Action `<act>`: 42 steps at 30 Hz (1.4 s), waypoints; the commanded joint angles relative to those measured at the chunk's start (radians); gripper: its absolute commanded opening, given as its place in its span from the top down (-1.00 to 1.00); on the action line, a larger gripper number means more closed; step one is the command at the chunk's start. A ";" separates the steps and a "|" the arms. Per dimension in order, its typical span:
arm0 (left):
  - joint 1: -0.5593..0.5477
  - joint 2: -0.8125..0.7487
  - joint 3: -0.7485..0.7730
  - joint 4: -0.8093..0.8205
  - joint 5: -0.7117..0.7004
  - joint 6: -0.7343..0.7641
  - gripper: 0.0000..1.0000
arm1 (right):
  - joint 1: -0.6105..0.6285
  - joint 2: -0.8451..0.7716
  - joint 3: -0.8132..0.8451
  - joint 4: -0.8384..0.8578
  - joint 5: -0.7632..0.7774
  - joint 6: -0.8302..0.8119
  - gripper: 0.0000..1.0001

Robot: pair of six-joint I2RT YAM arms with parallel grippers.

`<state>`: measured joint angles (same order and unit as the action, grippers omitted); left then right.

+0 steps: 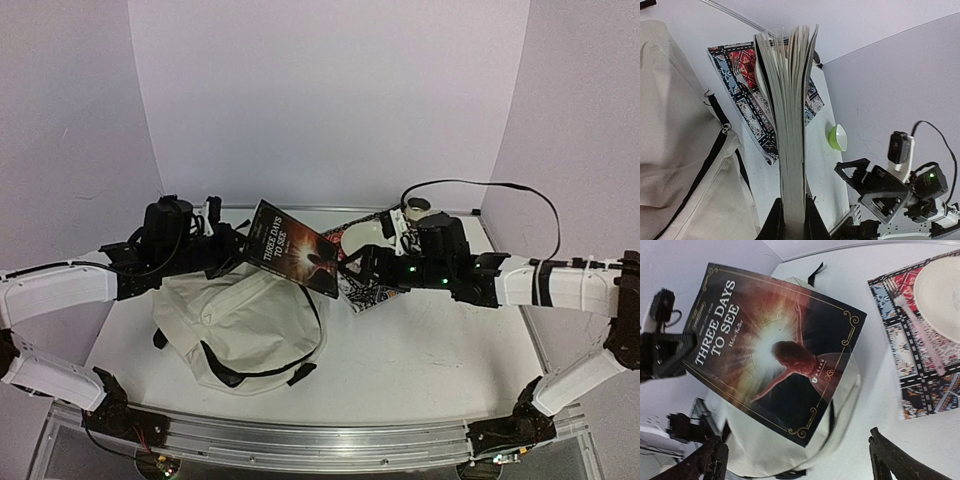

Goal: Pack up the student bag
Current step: Pass from the left arm to the right

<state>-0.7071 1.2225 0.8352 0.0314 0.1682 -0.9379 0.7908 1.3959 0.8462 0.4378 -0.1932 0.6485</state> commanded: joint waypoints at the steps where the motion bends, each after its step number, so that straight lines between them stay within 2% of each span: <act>1: 0.012 -0.089 -0.016 0.197 0.063 0.007 1.00 | -0.079 0.101 -0.028 0.330 -0.243 0.270 -0.97; 10: 0.016 -0.125 -0.075 0.372 0.171 -0.071 1.00 | -0.141 0.326 -0.007 0.854 -0.394 0.613 -0.97; 13: 0.017 -0.138 -0.089 0.390 0.179 -0.080 1.00 | -0.146 0.378 0.022 0.972 -0.425 0.685 -0.81; 18: 0.018 -0.163 -0.107 0.395 0.176 -0.077 1.00 | -0.167 0.444 0.066 1.206 -0.471 0.847 -0.36; 21: 0.024 -0.173 -0.129 0.393 0.158 -0.072 1.00 | -0.172 0.457 0.082 1.285 -0.488 0.903 0.12; 23: 0.029 -0.173 -0.141 0.392 0.154 -0.063 1.00 | -0.175 0.447 0.078 1.296 -0.493 0.906 0.48; 26: 0.033 -0.172 -0.157 0.382 0.147 -0.035 0.99 | -0.185 0.421 0.058 1.299 -0.498 0.901 0.92; 27: 0.035 -0.173 -0.163 0.372 0.143 -0.019 0.95 | -0.192 0.409 0.051 1.298 -0.499 0.898 0.99; 33: 0.038 -0.173 -0.152 0.242 0.105 0.078 0.55 | -0.232 0.360 0.005 1.297 -0.492 0.893 1.00; 37: 0.037 -0.160 -0.063 0.012 0.036 0.208 0.08 | -0.256 0.322 -0.028 1.295 -0.480 0.883 1.00; 42: 0.008 -0.150 0.018 -0.234 -0.017 0.368 -0.23 | -0.293 0.272 -0.074 1.266 -0.461 0.867 1.00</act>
<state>-0.6755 1.0889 0.7557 0.0051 0.2221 -0.7553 0.5225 1.7633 0.7925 1.2715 -0.6623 1.5298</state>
